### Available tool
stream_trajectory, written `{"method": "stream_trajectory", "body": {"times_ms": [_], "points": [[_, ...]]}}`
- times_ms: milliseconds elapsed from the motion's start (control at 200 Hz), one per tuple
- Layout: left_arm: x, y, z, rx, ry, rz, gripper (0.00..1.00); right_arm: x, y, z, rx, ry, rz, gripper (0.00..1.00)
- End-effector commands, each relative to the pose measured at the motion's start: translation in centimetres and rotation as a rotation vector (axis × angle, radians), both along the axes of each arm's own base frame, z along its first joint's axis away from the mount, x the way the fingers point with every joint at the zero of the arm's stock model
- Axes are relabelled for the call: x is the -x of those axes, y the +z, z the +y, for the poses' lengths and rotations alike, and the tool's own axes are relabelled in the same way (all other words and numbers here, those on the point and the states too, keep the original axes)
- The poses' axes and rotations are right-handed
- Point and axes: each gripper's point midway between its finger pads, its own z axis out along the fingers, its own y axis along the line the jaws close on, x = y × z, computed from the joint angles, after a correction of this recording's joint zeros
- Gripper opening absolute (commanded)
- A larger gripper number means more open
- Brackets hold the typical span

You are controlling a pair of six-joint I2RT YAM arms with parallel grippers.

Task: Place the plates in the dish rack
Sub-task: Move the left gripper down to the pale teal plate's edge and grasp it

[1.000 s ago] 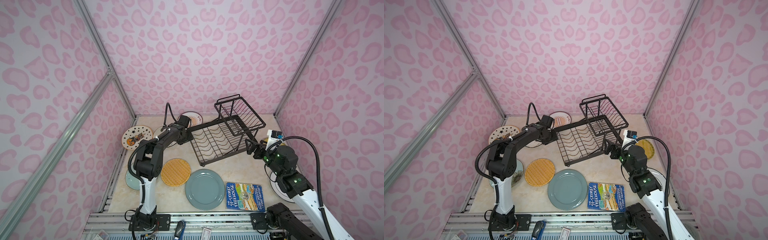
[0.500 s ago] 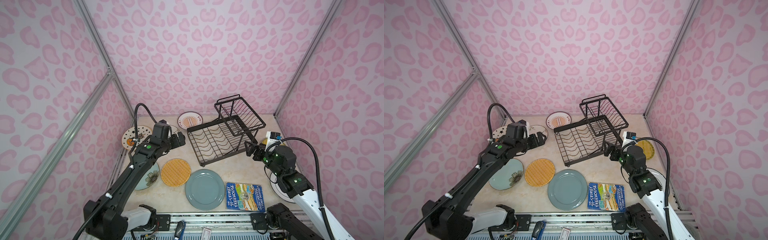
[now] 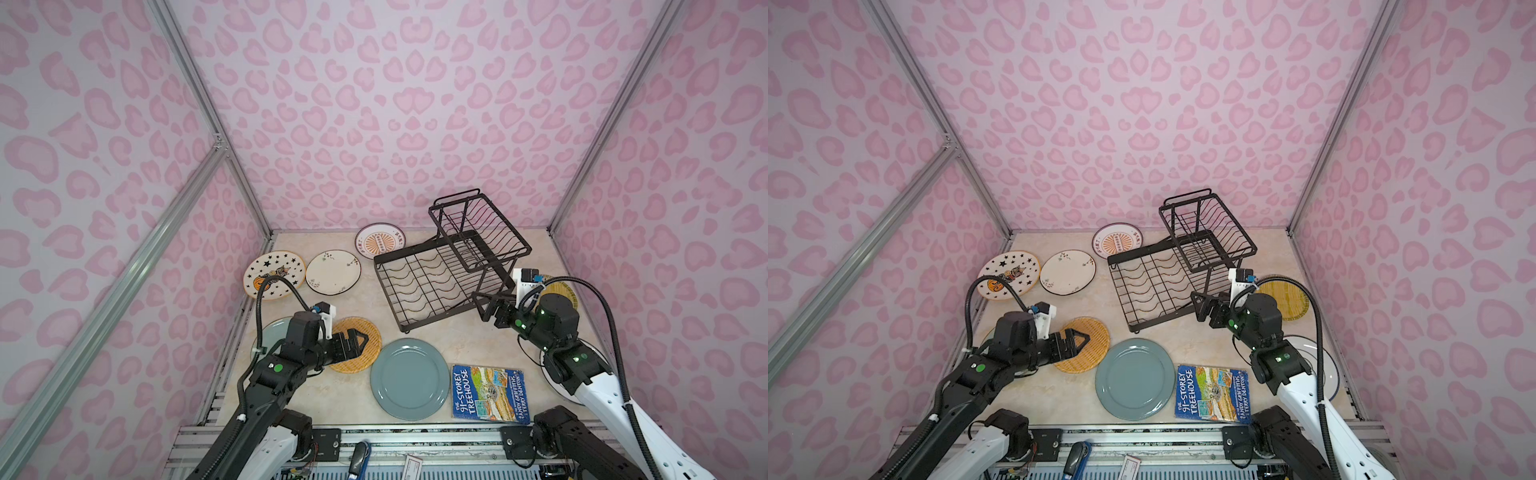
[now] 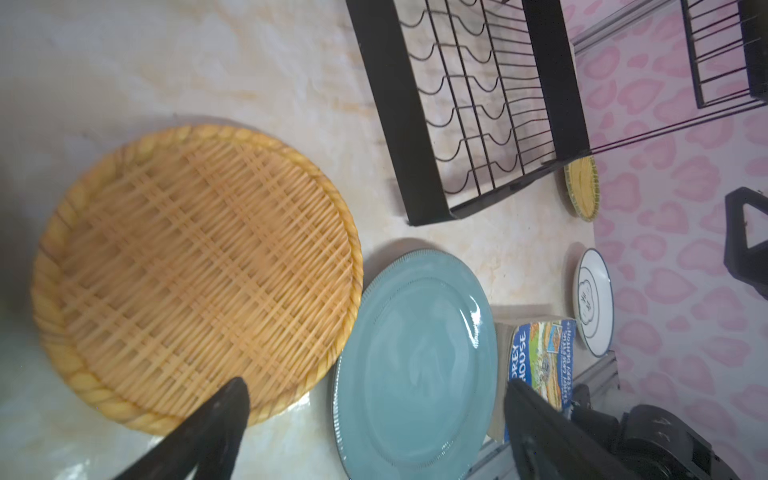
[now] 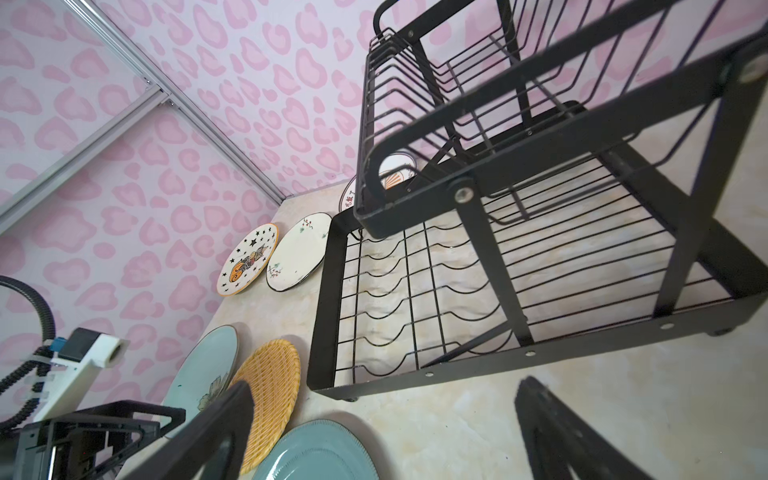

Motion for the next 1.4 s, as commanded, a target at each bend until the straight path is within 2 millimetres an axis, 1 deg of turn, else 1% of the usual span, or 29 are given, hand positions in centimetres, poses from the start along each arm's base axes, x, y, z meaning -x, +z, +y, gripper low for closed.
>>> {"method": "stream_trajectory", "body": {"times_ms": [0,105,160,225,340,520,690,900,1000,1090,1170,1285,1395], "points": [[0.8,-0.4,-0.9,0.085,-0.012,0.026,0.98,0.2,1.1,1.2,-0.070,0.044,-0.040,0.98],[1.5,-1.7,-1.3,0.107,-0.015,0.066,0.99,0.6,0.7,2.0,-0.061,0.068,-0.036,0.98],[1.8,-2.7,-1.4,0.104,-0.015,0.101,1.00,0.8,0.4,2.3,-0.059,0.079,-0.030,0.98],[2.1,-3.6,-1.8,0.100,-0.033,0.127,0.99,1.0,0.3,2.6,-0.055,0.088,-0.025,0.98],[2.6,-4.5,-2.8,0.098,-0.070,0.143,0.99,1.3,0.1,2.7,-0.052,0.094,-0.025,0.98],[3.3,-6.2,-3.9,0.093,-0.110,0.192,0.98,1.7,-0.2,3.2,-0.056,0.119,-0.011,0.98],[3.7,-6.4,-4.9,0.128,-0.146,0.205,0.98,2.1,-0.6,3.5,-0.049,0.133,0.003,0.98],[4.4,-7.4,-5.7,0.130,-0.198,0.252,0.97,2.1,-1.0,3.8,-0.055,0.139,0.016,0.98],[4.3,-7.6,-5.9,0.123,-0.204,0.263,0.97,2.0,-1.1,3.9,-0.057,0.143,0.022,0.98],[4.1,-7.5,-6.5,0.140,-0.220,0.260,0.97,2.0,-1.1,4.0,-0.056,0.146,0.022,0.98],[4.1,-7.9,-6.9,0.147,-0.222,0.277,0.97,2.1,-1.3,4.0,-0.056,0.147,0.026,0.98],[4.1,-8.4,-7.3,0.162,-0.220,0.299,0.95,2.2,-1.6,4.1,-0.054,0.152,0.032,0.98],[3.9,-8.5,-7.7,0.184,-0.213,0.308,0.93,2.3,-1.8,4.0,-0.049,0.150,0.036,0.98]]}}
